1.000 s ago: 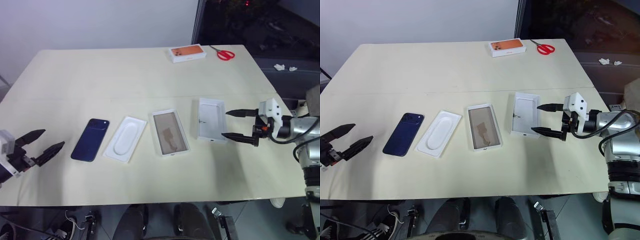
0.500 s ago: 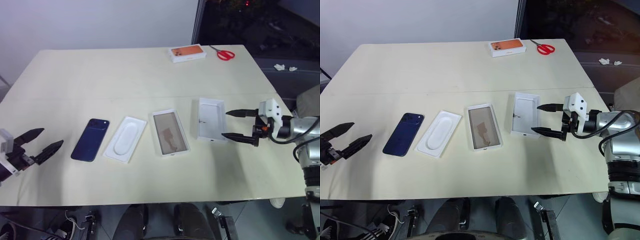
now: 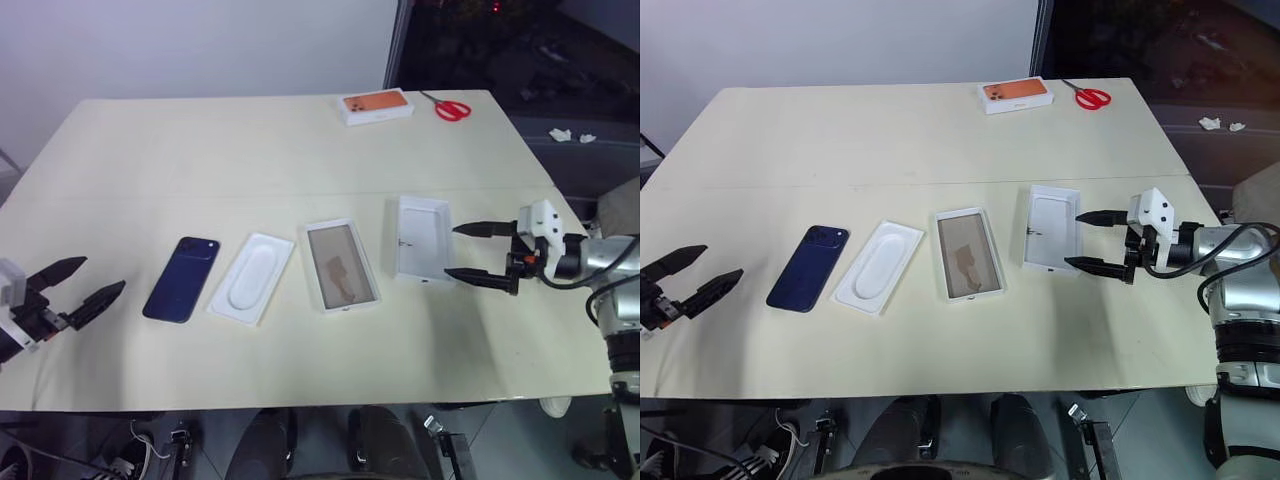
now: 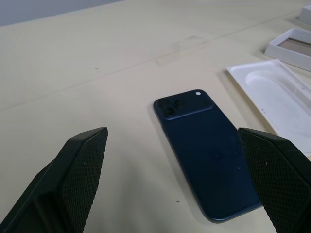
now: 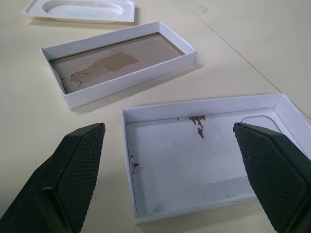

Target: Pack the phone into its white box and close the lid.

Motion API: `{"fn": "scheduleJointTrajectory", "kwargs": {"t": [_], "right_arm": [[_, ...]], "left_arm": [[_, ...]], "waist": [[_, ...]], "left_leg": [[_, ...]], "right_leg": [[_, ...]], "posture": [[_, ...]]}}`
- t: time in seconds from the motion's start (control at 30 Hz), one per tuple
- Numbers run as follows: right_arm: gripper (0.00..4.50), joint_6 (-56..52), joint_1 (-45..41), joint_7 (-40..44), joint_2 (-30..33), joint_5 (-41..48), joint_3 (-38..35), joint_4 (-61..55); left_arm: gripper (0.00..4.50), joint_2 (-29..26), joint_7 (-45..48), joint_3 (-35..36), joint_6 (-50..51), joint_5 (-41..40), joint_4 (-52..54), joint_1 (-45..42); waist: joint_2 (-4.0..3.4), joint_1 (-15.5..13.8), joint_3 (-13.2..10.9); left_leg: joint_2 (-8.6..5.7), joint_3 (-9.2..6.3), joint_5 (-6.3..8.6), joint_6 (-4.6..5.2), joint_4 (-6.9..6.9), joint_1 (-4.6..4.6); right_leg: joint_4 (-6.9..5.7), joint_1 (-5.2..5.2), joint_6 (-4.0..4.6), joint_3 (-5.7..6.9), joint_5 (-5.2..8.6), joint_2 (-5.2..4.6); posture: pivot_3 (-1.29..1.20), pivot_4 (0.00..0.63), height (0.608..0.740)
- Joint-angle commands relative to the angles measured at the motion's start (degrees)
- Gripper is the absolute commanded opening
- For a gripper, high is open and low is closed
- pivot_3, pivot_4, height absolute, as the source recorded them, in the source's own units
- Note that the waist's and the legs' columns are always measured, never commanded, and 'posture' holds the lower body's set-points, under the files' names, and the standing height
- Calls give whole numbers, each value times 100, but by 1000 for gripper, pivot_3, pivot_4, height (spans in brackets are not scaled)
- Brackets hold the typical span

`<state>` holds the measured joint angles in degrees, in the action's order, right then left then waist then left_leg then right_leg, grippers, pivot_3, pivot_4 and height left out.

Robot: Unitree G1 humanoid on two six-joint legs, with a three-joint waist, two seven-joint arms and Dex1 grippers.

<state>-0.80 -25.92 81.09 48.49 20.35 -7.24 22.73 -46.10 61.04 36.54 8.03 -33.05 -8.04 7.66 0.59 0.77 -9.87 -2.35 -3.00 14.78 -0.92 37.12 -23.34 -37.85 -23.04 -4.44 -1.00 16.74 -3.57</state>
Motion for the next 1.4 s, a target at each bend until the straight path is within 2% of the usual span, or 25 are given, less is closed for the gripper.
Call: {"fn": "scheduleJointTrajectory", "kwargs": {"t": [0.03,0.3,0.37,0.5,0.6,0.73,0.9,1.0,1.2,1.4], "right_arm": [[4423,72,-49,-5,92,35,-114,-69],[4423,-196,-121,-154,-9,123,-56,-443],[4423,-287,-187,-260,-78,88,15,-579],[4423,-723,-413,-554,-388,142,227,-1107],[4423,-654,-419,-678,-513,-50,461,-1395],[4423,-1068,-545,-881,-906,107,862,-2081],[4423,-1109,-730,-1046,-1158,-22,1078,-2155],[4423,-1107,-845,-1074,-1270,-154,1362,-2376],[4423,-1216,-874,-1185,-1426,-179,1523,-2445],[4423,-1166,-791,-1229,-1427,-180,1536,-2494]], "left_arm": [[4500,-61,17,-40,63,-17,104,-57],[4500,-287,-208,-313,1320,-275,596,-303],[4500,-361,-427,-353,1941,-481,677,-513],[4500,-171,-935,-512,2912,-900,953,-948],[4500,14,-1239,-618,3355,-1115,1240,-1166],[4500,327,-1922,-781,4185,-1614,1430,-1820],[4500,341,-2284,-1439,4504,-1198,1435,-2039],[4500,525,-2427,-1462,5220,-1663,1324,-2224],[4500,549,-2476,-1592,6128,-1893,1055,-2414],[4500,758,-2537,-1683,6534,-1919,738,-2668]], "waist": [[0,0,0],[0,0,0],[0,0,0],[0,20,0],[0,6,0],[5,-12,0],[5,-5,0],[6,-5,0],[7,4,0],[8,-9,1]], "left_leg": [[0,0,0,0,0,0],[0,-1,0,0,0,0],[0,0,0,0,1,0],[0,-1,0,0,1,0],[0,0,0,-1,1,-1],[-1,-3,-1,-3,7,-4],[-7,-3,-3,-6,8,-4],[-7,-3,-3,-6,7,-8],[-7,-5,-6,-10,8,-6],[-10,-5,-6,-10,10,-7]], "right_leg": [[0,0,0,0,0,0],[-1,0,0,1,0,0],[-2,0,-1,0,0,0],[-5,-3,-1,-1,-1,2],[-9,-7,-2,-3,-1,4],[-13,-8,-2,0,-1,4],[-16,-10,-3,-3,-1,5],[-15,-15,-3,-3,-1,5],[-21,-17,-3,-2,-1,8],[-21,-15,-3,-2,-1,5]], "posture": [[0,150,740],[0,150,740],[0,150,740],[0,150,740],[0,150,740],[0,150,740],[0,150,740],[0,150,740],[0,150,740],[0,150,740]]}}
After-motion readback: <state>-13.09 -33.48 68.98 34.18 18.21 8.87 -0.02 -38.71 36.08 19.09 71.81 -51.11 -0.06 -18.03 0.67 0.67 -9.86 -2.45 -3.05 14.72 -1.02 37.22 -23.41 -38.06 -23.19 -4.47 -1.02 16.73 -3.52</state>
